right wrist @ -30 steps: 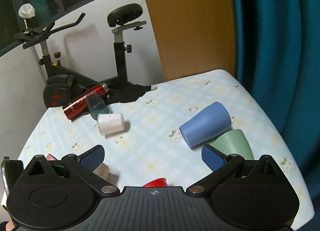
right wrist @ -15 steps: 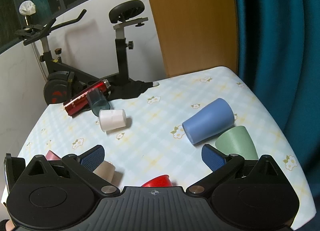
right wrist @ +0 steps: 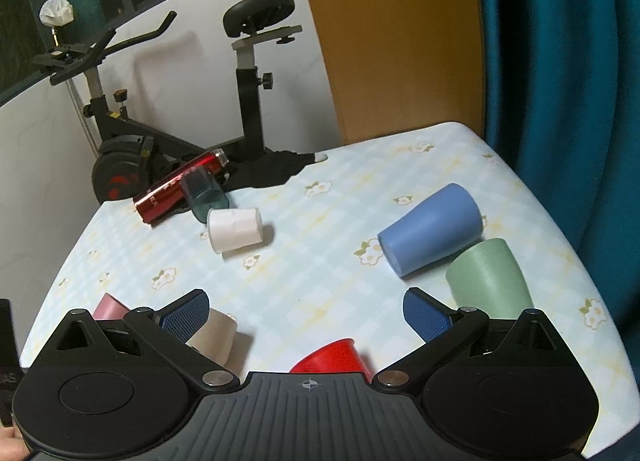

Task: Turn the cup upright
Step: 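Close the right tool on the beige cup while the left tool opens and releases it, then rotate the beige cup with the right tool until its opening faces up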

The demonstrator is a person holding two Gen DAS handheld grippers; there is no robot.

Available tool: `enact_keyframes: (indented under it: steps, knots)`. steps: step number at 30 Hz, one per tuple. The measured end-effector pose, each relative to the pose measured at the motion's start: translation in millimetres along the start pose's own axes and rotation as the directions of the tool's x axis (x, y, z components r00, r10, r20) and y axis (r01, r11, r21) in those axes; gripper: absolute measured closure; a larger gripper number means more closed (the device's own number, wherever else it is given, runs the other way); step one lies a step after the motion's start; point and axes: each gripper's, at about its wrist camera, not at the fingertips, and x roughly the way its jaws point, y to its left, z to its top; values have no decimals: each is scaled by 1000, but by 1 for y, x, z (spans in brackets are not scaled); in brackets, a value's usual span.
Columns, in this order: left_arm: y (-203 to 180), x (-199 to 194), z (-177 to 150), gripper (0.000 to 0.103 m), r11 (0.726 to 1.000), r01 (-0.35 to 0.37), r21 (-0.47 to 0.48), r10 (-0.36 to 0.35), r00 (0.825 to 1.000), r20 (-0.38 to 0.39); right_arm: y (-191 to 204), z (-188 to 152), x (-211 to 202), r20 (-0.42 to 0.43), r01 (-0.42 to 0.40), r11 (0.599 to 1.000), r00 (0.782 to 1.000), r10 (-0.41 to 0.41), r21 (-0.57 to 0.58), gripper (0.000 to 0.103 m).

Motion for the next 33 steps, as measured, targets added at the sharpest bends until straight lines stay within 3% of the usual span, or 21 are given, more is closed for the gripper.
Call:
enact_keyframes:
  steps: [6,13,25,33]
  knots:
    - [14,-27,7,21,999,-45,8,44,995,91,7,-1,6,-18,-14,1000,1000,14,-5,0]
    - [51,-65,20,21,986,-160,-40,165,967,194,28,-7,18,-33,-79,996,996,78,-35,0]
    - [125,-109,32,21,928,-313,-202,357,903,240,84,-14,75,-175,-219,970,964,198,-107,3]
    - [140,-119,30,21,912,-330,-244,387,890,243,117,-16,111,-270,-222,964,946,177,-145,4]
